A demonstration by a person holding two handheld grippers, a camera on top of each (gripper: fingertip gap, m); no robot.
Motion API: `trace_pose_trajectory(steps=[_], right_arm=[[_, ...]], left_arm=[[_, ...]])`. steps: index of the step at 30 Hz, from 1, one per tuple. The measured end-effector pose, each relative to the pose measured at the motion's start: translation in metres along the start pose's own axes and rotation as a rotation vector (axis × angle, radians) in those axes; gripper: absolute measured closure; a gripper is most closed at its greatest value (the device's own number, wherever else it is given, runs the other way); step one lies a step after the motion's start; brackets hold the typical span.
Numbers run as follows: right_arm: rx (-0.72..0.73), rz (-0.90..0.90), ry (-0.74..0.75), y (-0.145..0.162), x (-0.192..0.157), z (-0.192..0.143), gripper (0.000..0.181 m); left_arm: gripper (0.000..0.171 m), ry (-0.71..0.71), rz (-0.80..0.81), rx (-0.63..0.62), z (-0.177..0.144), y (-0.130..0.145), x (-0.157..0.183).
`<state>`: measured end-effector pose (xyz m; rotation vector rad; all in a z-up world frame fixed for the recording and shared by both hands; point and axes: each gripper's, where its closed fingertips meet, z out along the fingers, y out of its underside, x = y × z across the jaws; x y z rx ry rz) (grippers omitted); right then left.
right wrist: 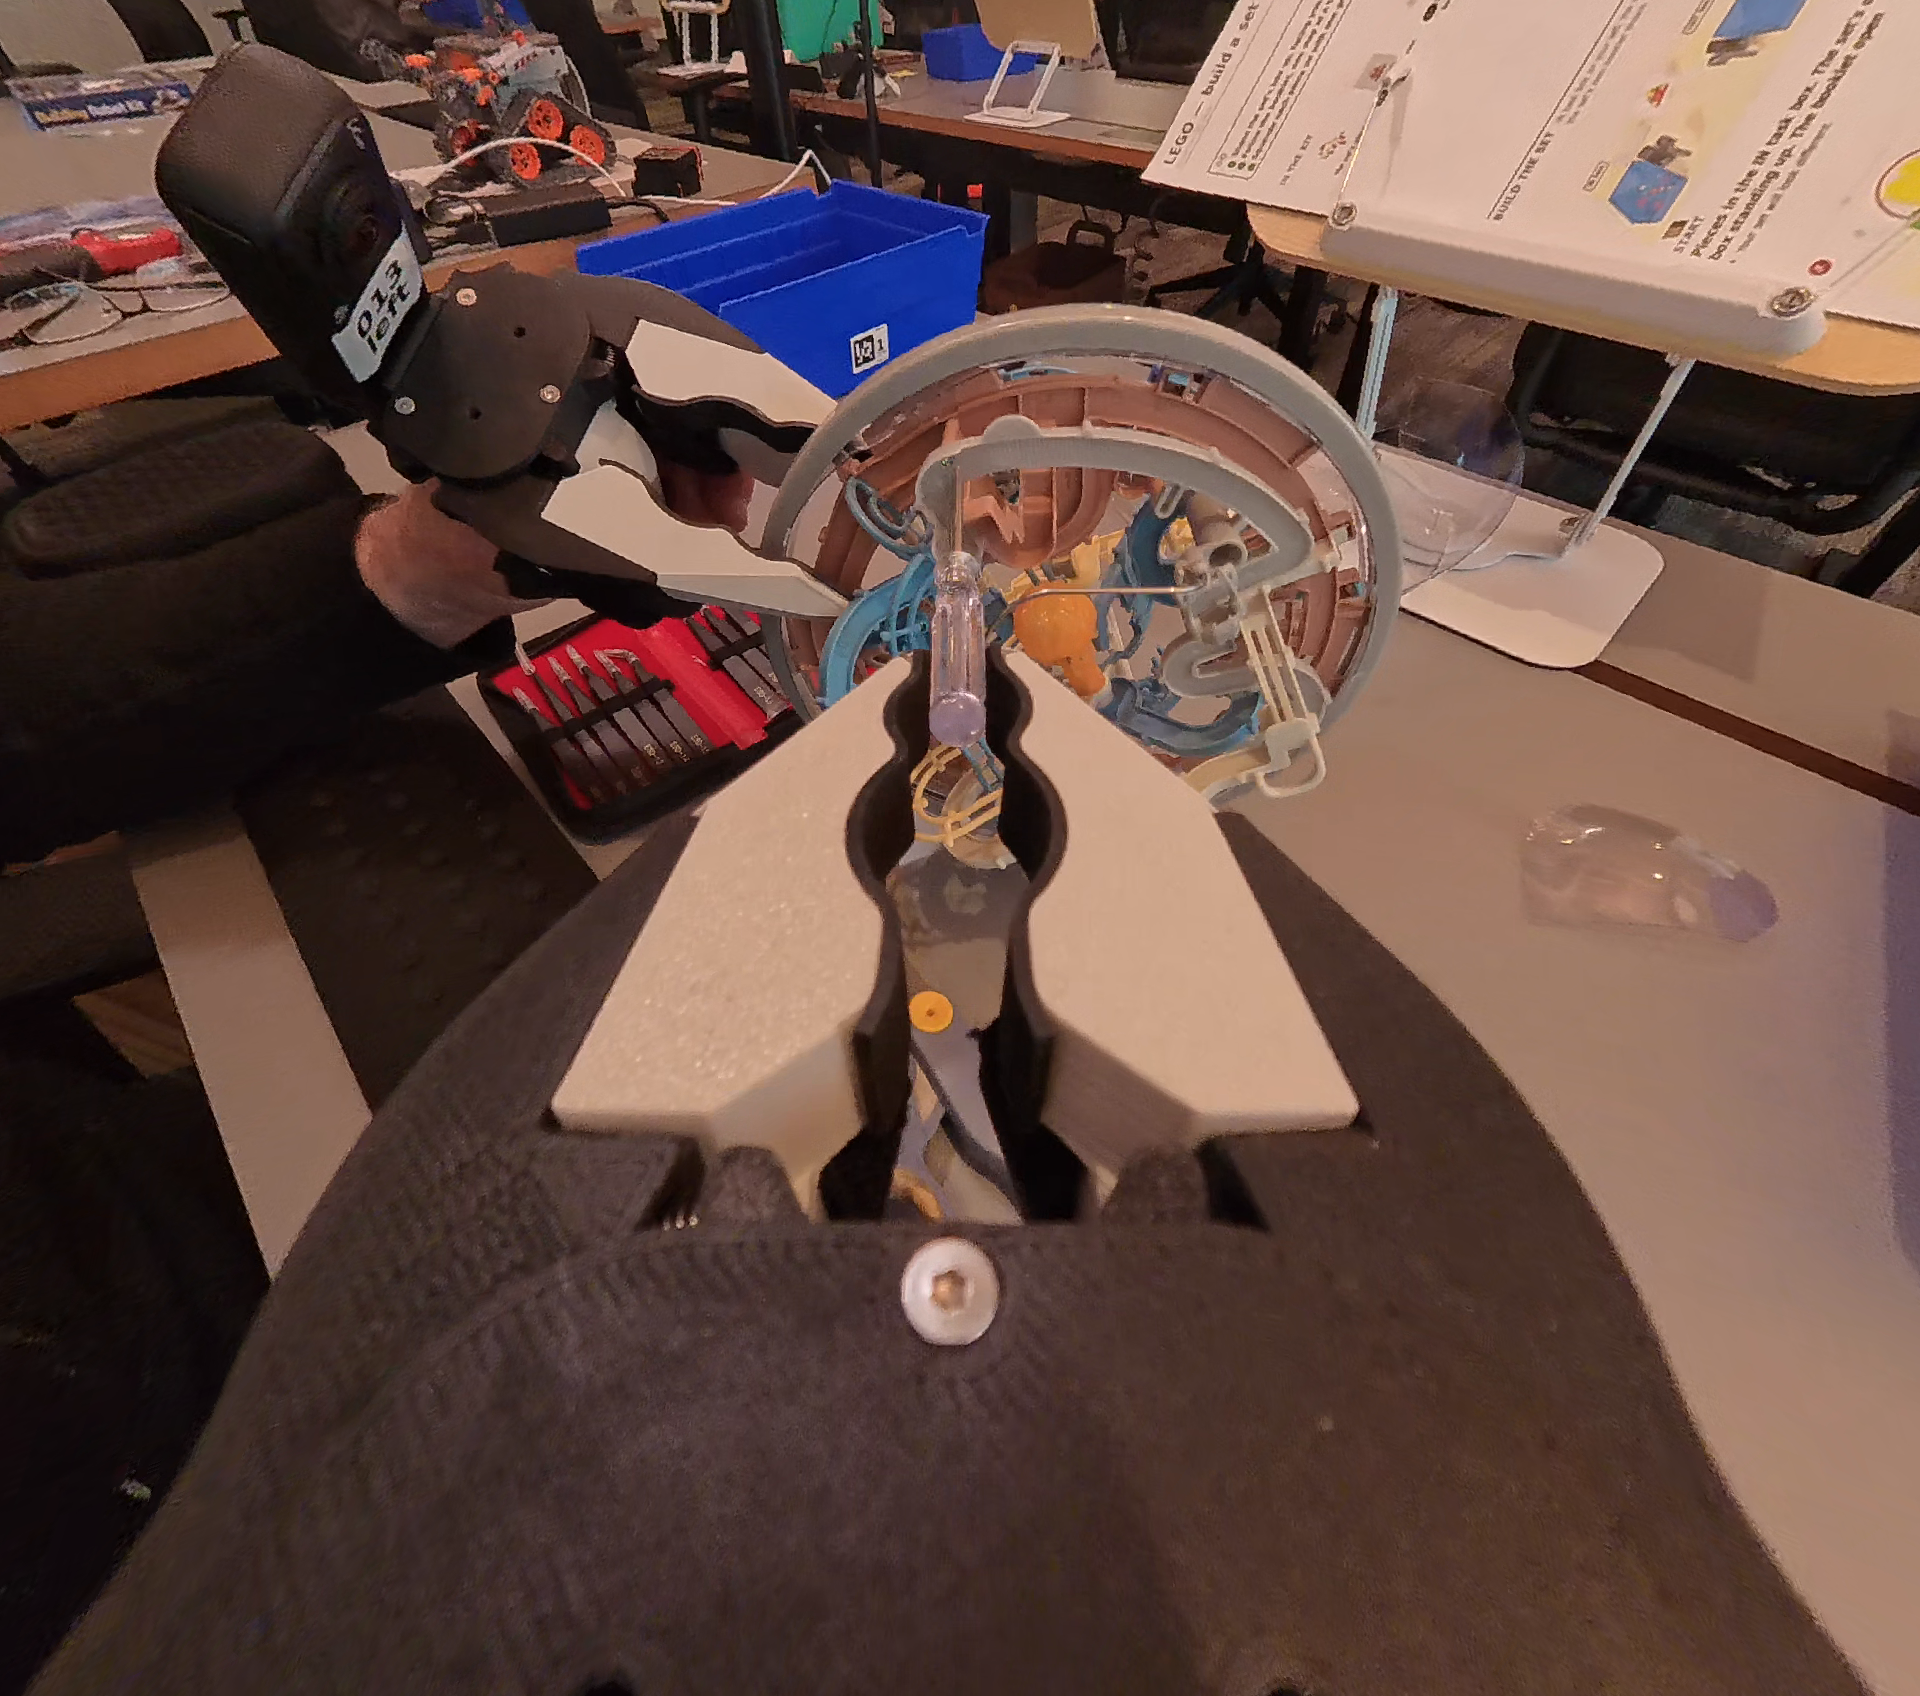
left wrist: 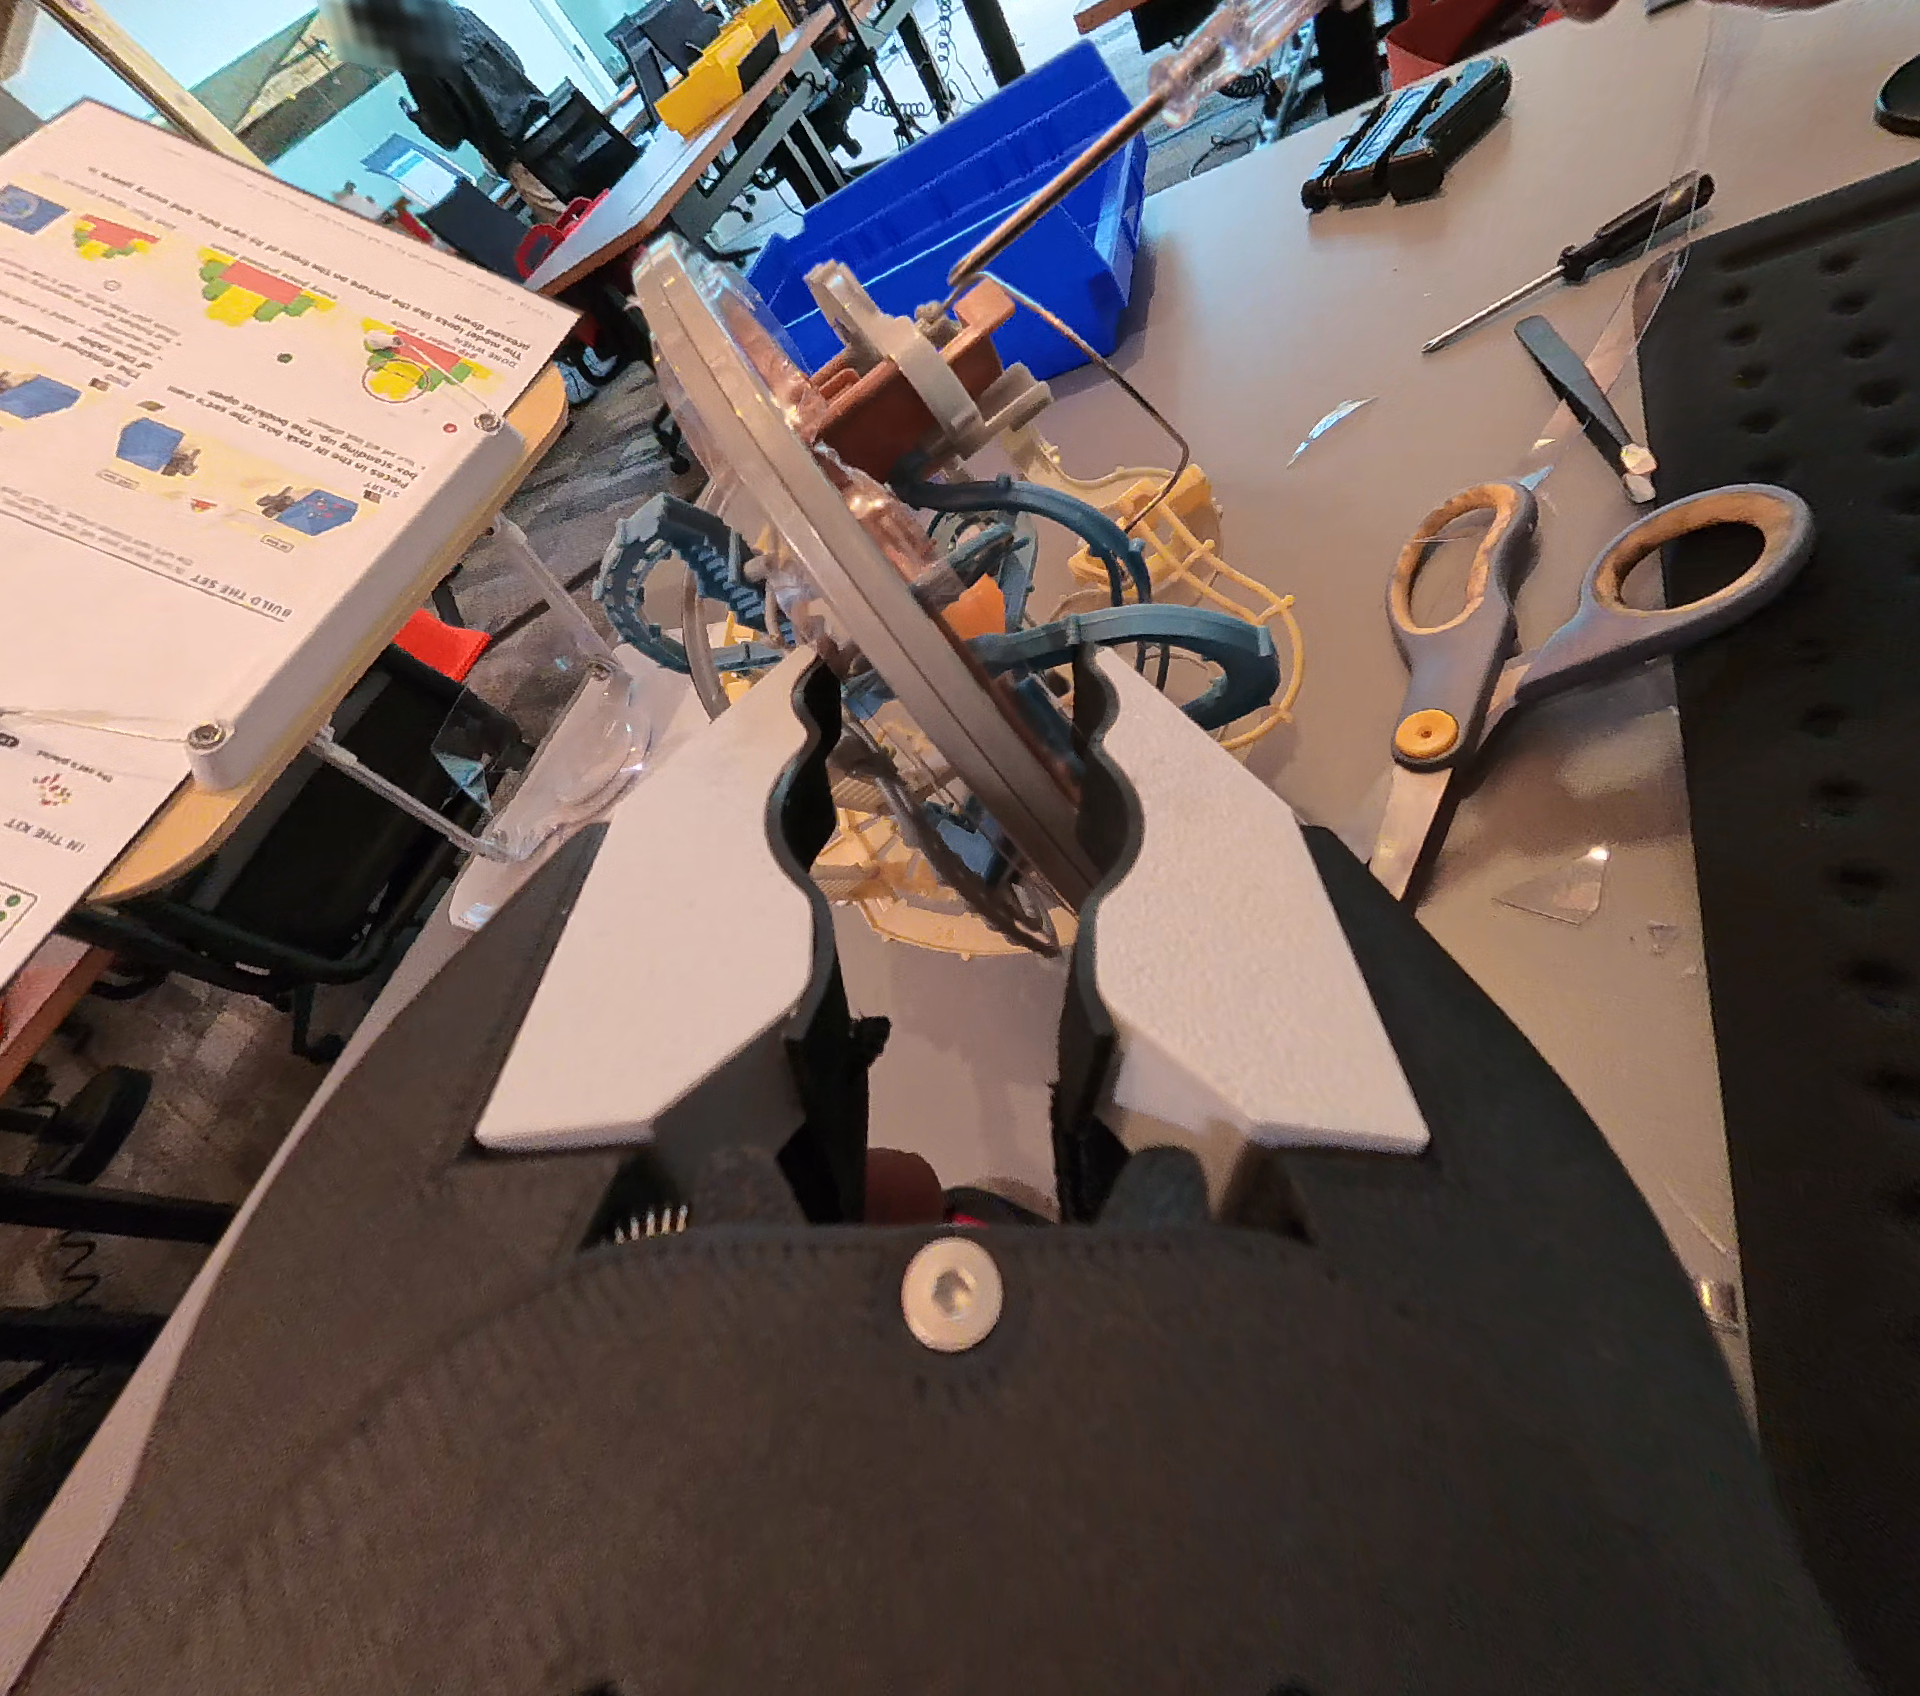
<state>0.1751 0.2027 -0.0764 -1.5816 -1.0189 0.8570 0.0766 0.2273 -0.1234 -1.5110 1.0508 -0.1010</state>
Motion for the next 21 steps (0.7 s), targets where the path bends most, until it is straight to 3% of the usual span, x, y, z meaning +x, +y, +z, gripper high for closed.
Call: trace_pose_trajectory(steps=[14,21], right_arm=[[0.026,0.065,-0.08,0.014,-0.026,0.02,0.173],[0.037,0.065,-0.042,0.017,-0.028,0.014,0.173]], left_arm=[[0.128,-0.071,0.003,0.038,-0.013,0.017,0.013],[0.128,-0.095,-0.034,0.052,-0.017,0.02,0.014]])
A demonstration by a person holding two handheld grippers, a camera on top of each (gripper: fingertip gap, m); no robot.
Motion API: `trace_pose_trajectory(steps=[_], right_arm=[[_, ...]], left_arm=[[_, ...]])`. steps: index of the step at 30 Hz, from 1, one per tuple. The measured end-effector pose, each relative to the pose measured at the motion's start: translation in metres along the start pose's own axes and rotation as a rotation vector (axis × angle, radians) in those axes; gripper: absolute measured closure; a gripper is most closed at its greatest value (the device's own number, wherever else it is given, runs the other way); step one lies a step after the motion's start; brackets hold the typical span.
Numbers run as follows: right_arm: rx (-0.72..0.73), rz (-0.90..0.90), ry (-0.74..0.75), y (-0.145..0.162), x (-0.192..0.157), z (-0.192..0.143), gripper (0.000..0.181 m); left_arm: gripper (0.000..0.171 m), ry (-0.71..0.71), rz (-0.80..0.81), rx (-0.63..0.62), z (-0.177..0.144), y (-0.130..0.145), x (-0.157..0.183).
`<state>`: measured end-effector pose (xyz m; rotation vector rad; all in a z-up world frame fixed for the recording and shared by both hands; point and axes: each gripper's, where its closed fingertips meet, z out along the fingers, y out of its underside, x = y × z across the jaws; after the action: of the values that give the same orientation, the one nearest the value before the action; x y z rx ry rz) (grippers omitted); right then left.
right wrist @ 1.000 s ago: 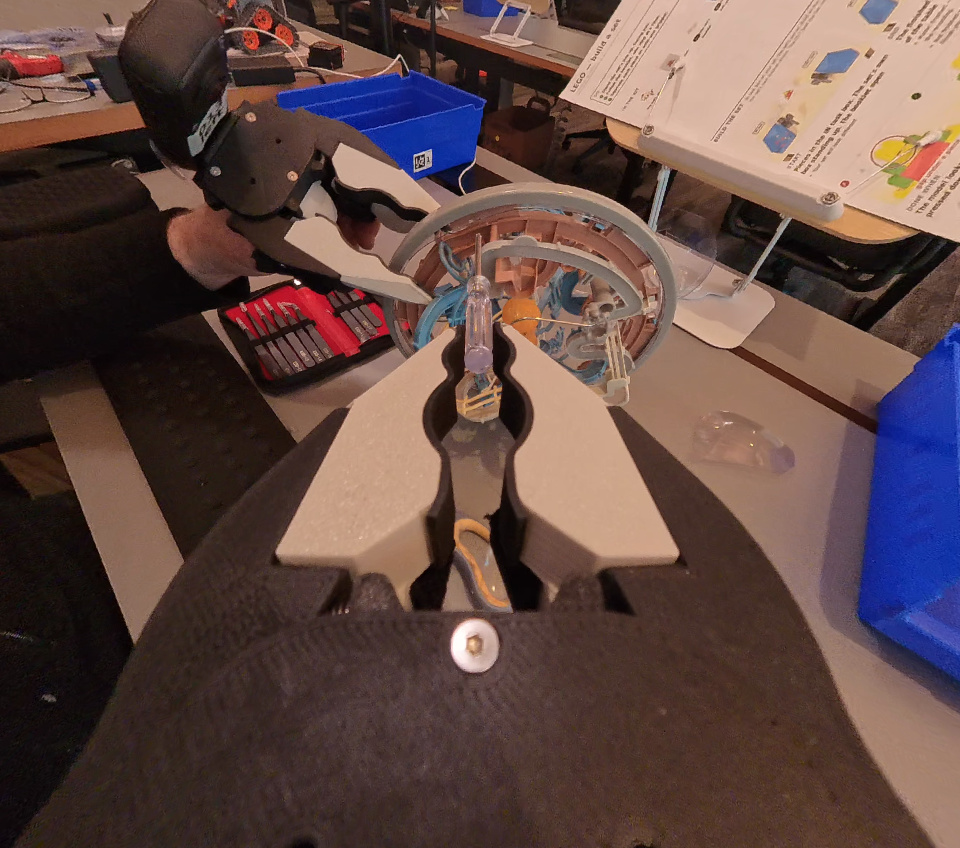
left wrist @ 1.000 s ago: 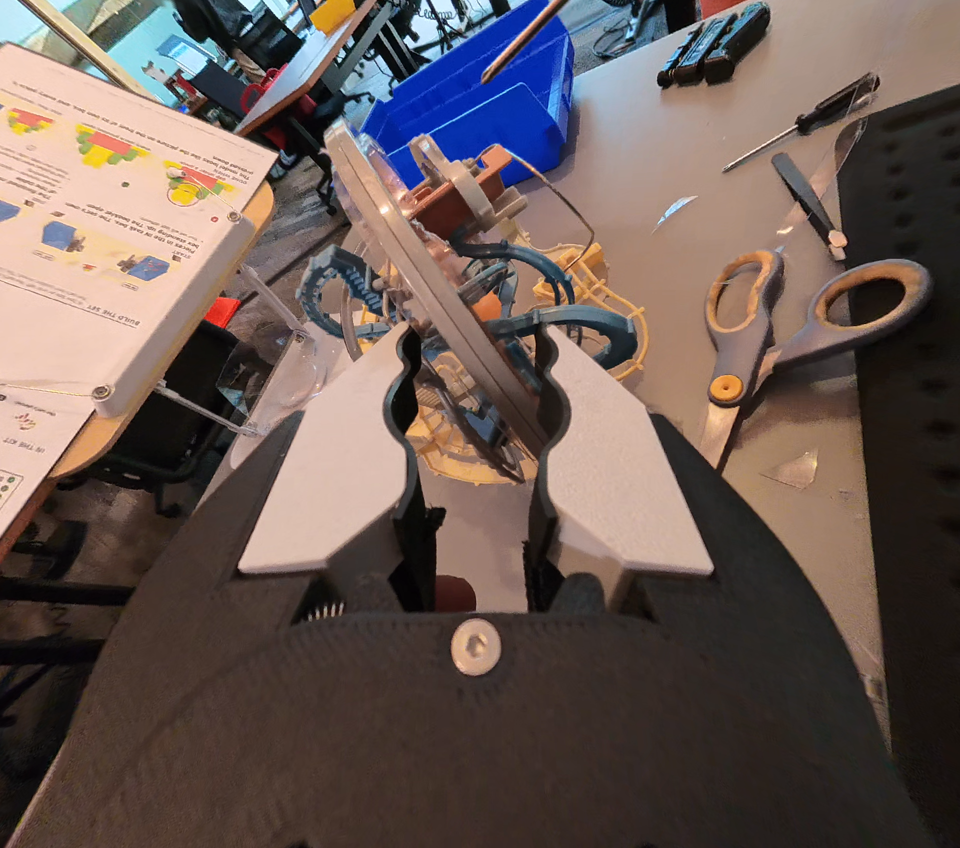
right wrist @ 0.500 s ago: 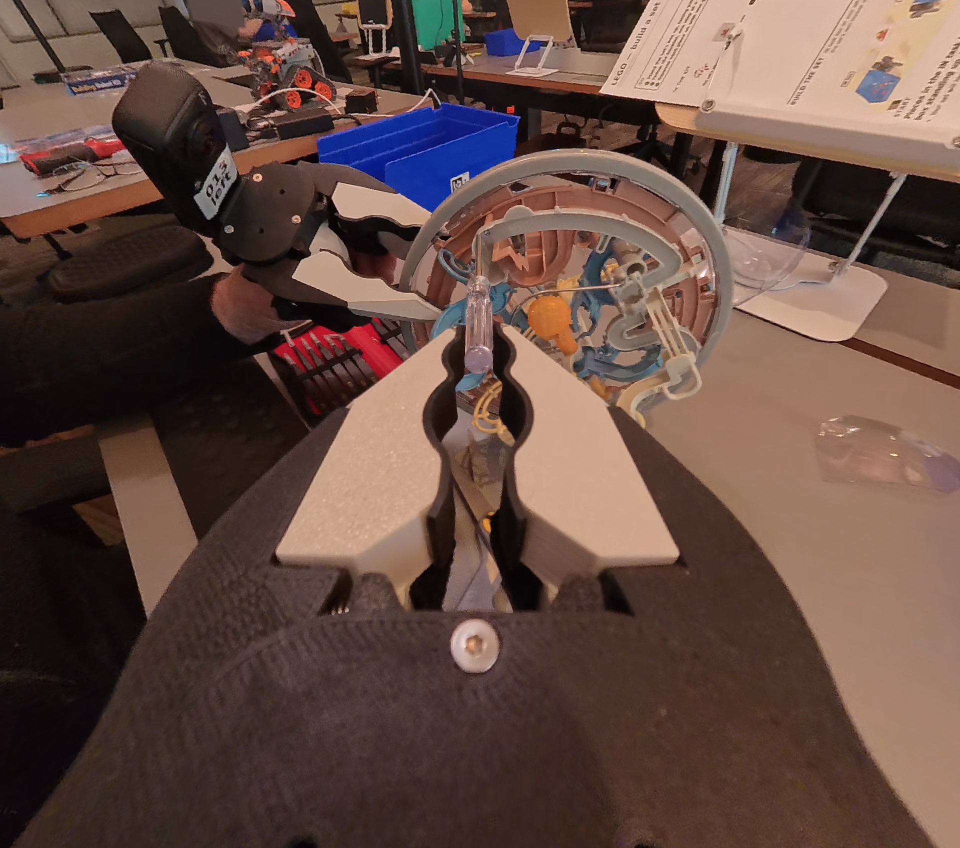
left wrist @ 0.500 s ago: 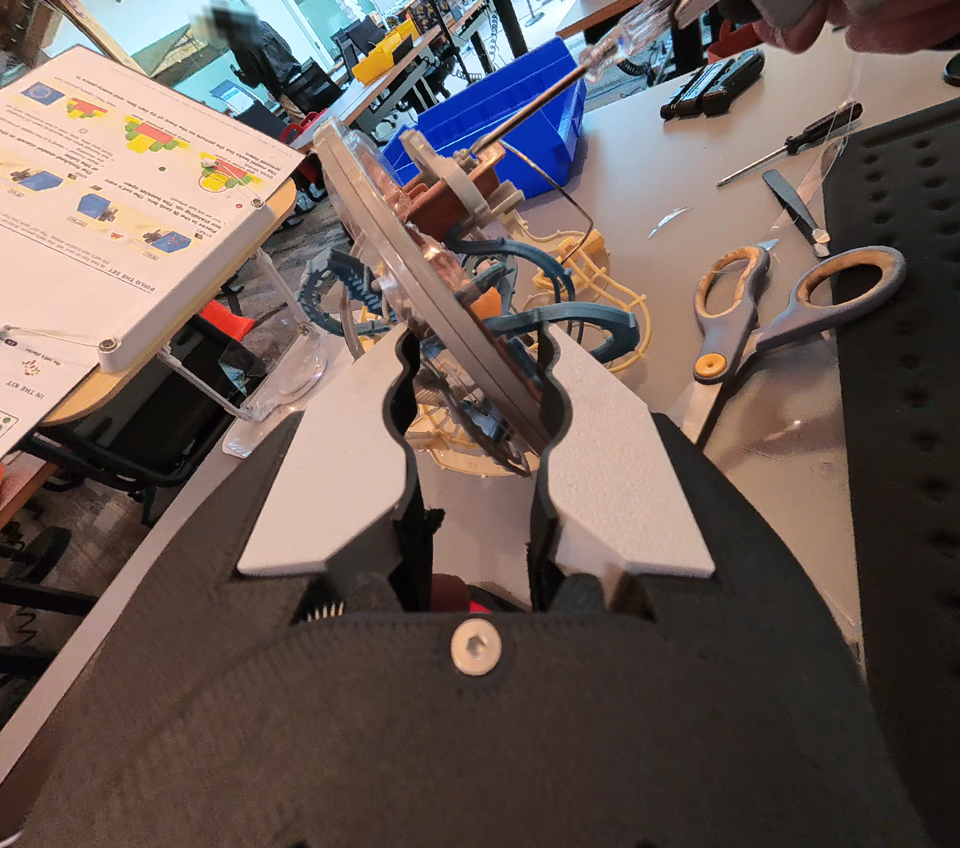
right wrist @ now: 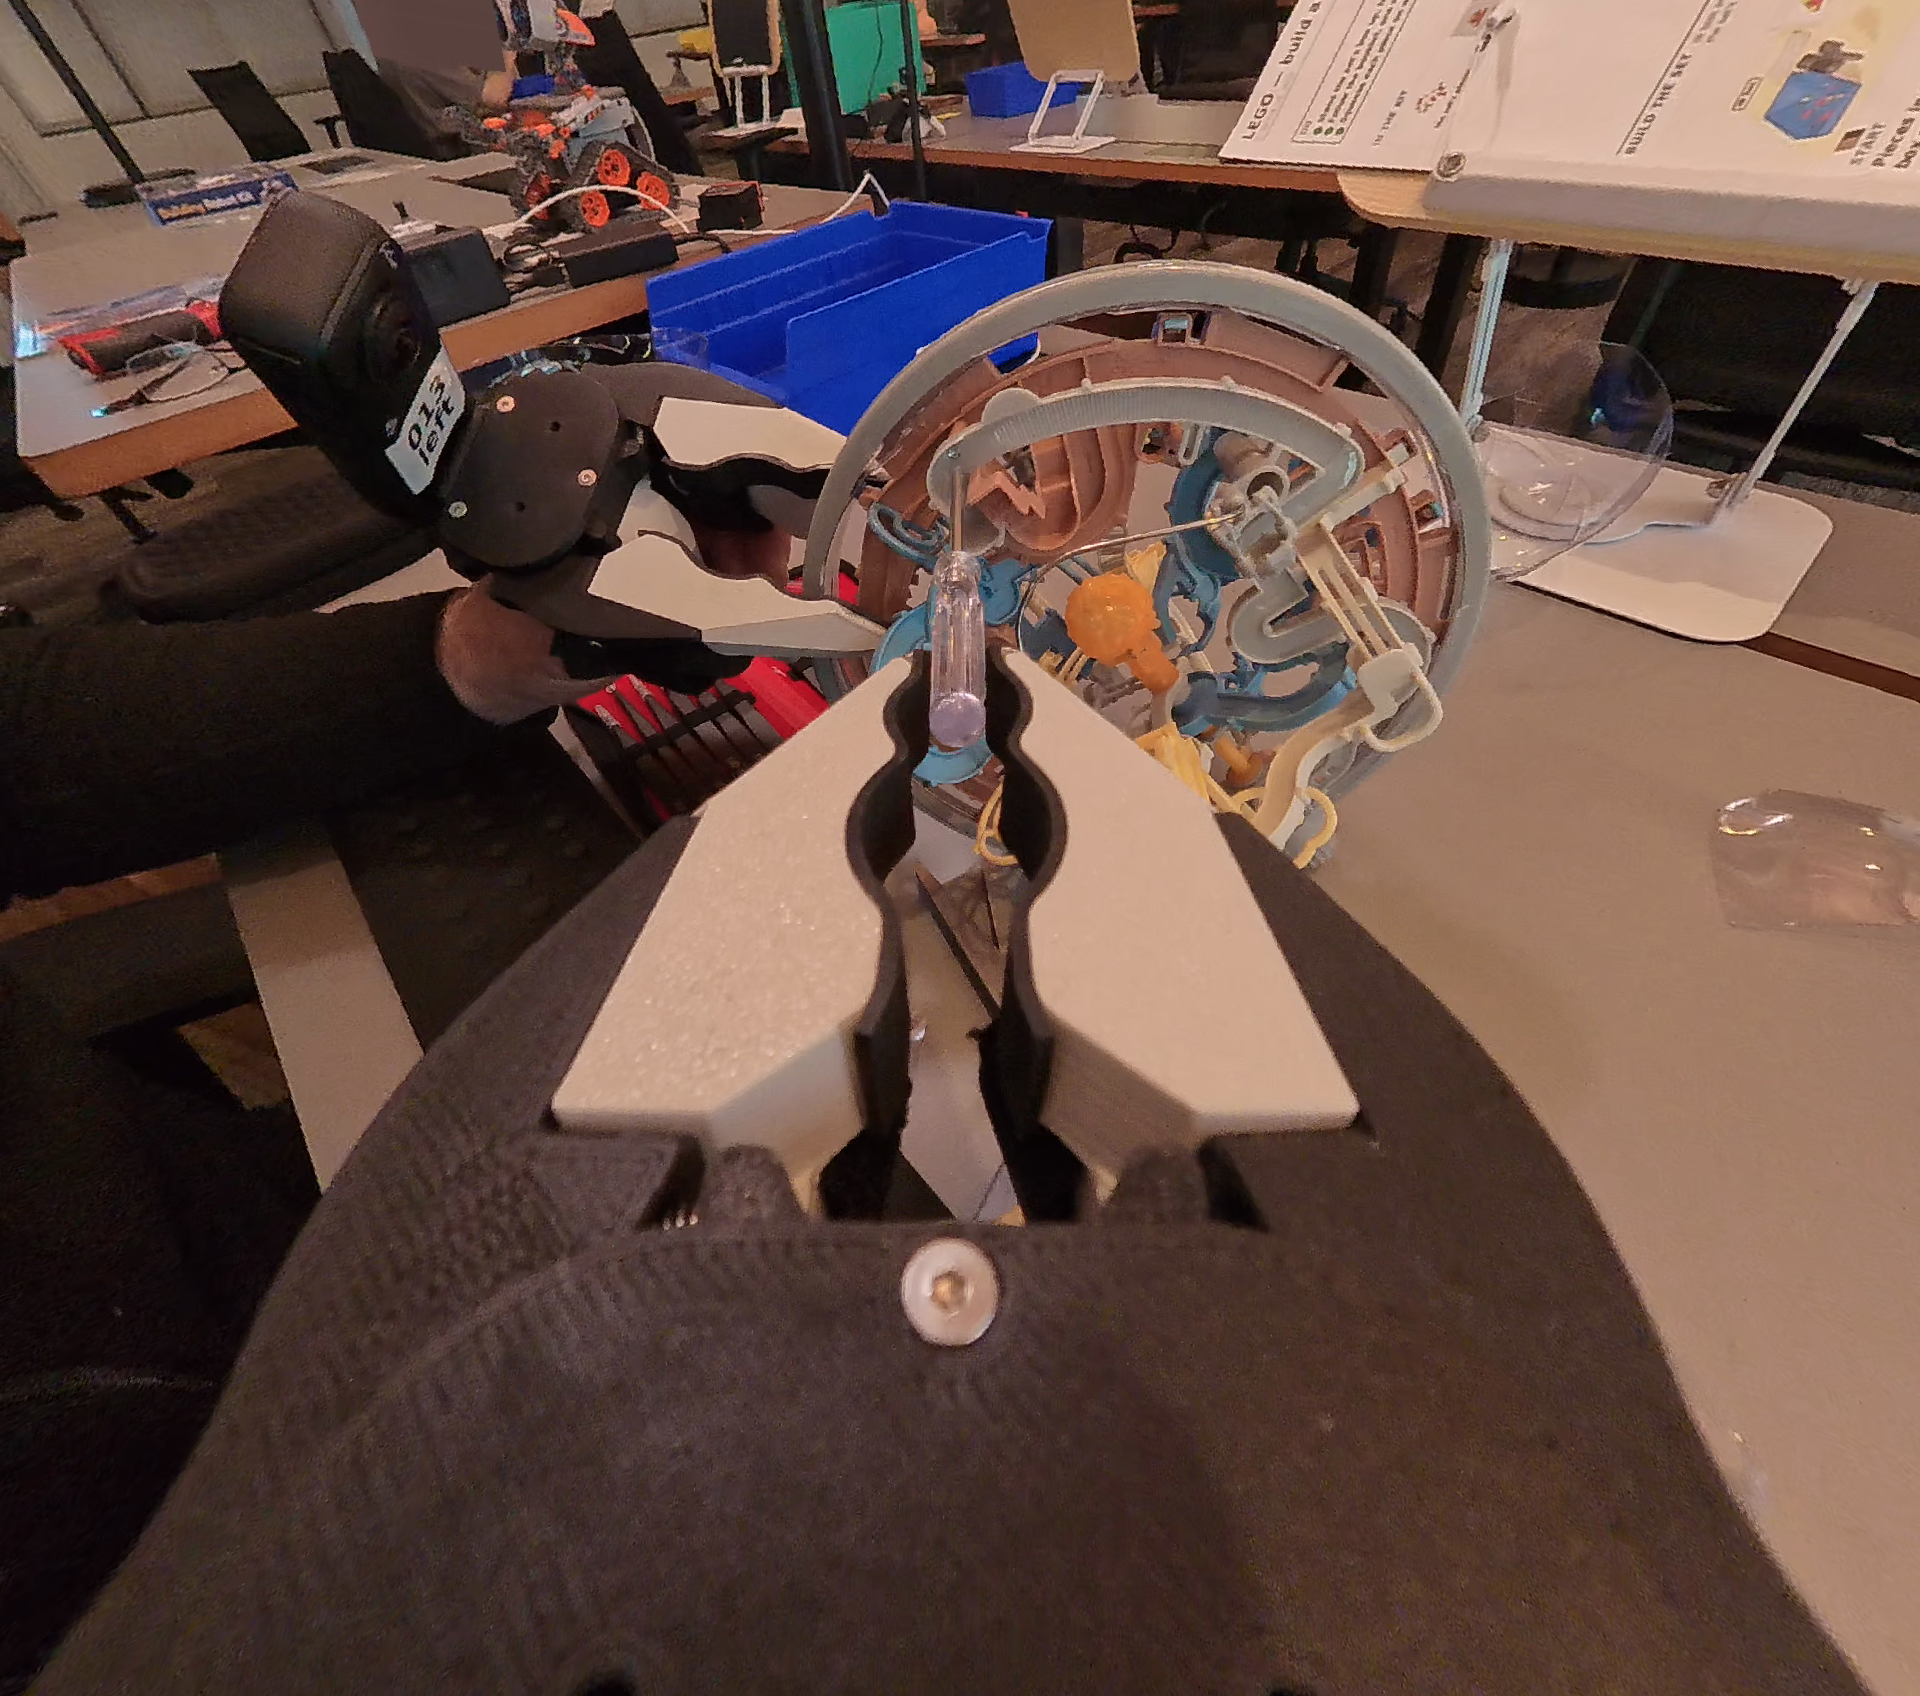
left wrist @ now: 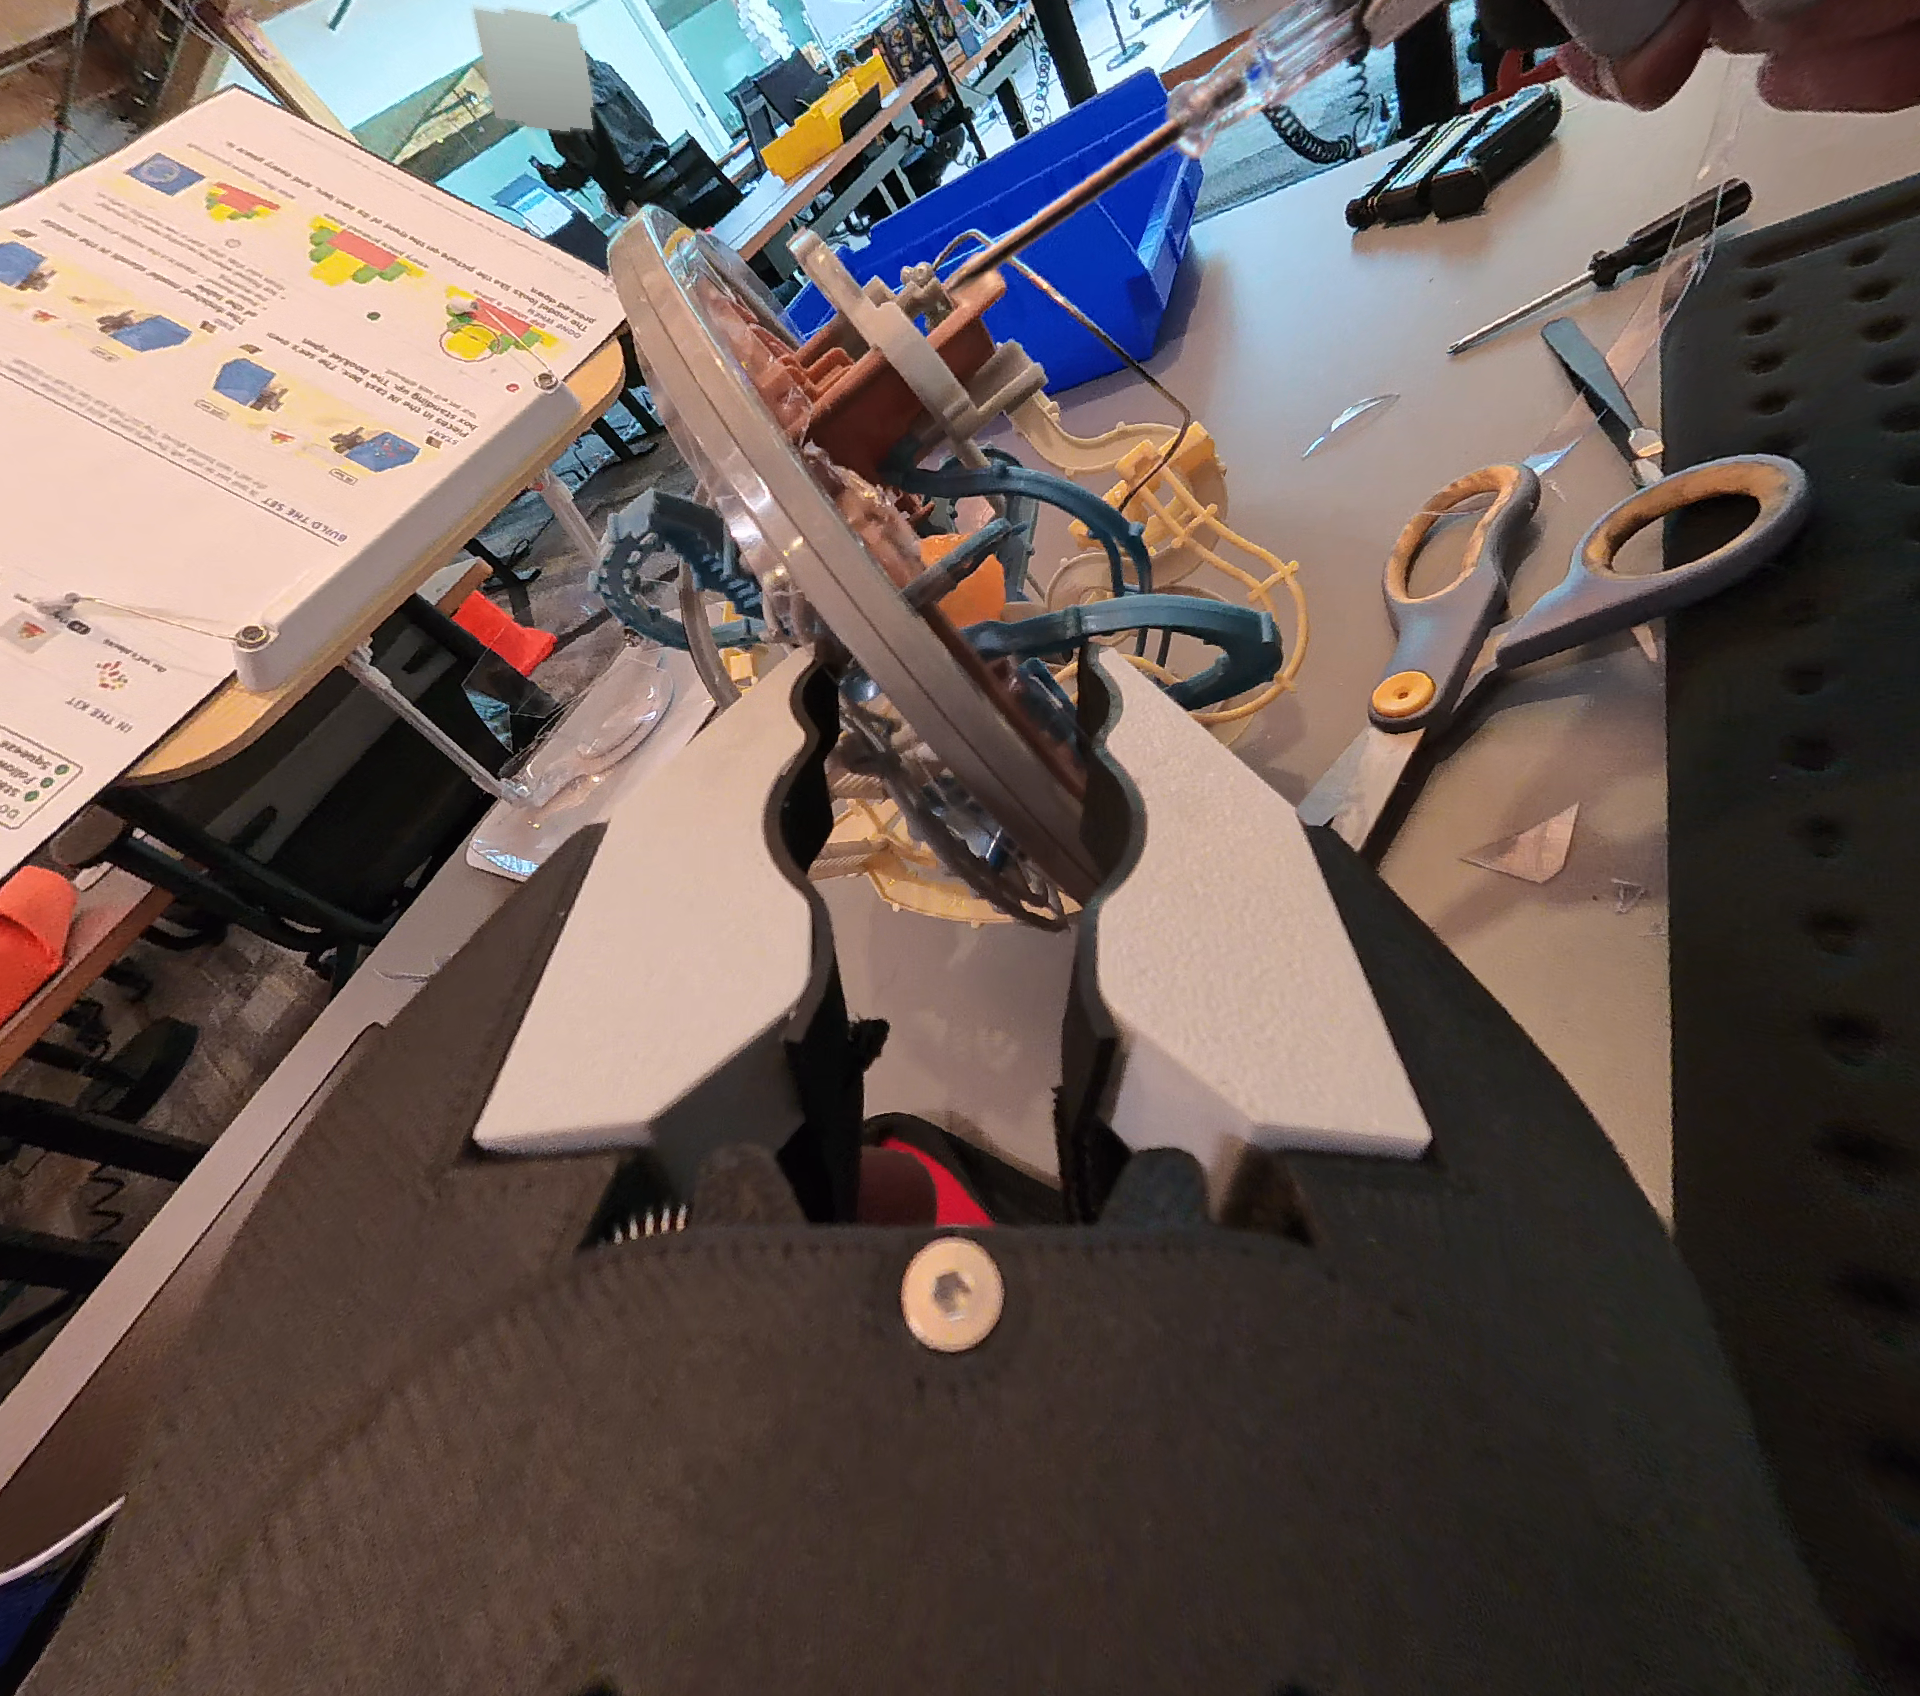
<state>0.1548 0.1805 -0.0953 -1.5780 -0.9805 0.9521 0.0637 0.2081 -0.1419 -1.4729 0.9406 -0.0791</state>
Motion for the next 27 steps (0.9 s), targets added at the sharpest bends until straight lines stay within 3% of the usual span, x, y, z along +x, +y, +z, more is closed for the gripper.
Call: trace_pose_trajectory(steps=[27], right_arm=[[-0.043,0.052,0.042,-0.0037,-0.0038,0.0016,0.173]], left_arm=[[0.129,-0.042,0.071,-0.015,0.0028,-0.006,0.0054]])
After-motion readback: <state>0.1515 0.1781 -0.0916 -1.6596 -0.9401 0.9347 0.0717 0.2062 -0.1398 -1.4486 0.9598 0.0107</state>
